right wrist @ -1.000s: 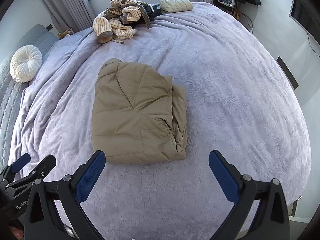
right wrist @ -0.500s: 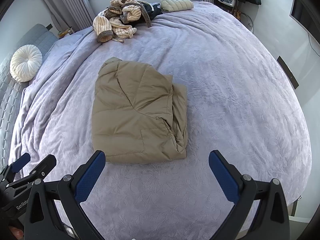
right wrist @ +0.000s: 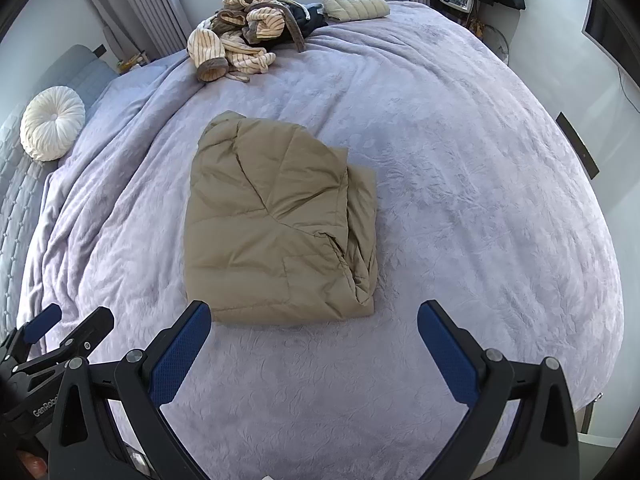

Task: Fold large clothes

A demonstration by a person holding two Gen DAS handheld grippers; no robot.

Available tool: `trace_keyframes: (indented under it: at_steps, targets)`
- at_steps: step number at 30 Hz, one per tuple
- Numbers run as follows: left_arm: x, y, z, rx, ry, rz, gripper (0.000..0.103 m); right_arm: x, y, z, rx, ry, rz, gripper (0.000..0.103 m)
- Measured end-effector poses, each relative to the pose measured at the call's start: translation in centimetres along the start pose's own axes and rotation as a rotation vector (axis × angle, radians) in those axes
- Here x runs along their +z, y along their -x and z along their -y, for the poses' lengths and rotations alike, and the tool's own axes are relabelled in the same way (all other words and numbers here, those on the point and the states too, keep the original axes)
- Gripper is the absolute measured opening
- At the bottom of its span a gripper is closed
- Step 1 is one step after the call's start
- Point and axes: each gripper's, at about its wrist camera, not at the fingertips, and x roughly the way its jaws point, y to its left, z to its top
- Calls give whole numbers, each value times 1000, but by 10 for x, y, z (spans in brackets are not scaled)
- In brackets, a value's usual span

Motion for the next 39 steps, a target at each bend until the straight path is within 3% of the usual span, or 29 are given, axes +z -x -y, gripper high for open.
trace_keyframes:
  at_steps: [39]
  targets:
    - [2, -4, -3, -7, -8, -9, 102, 0, 0, -2, -11, 17, 3, 103]
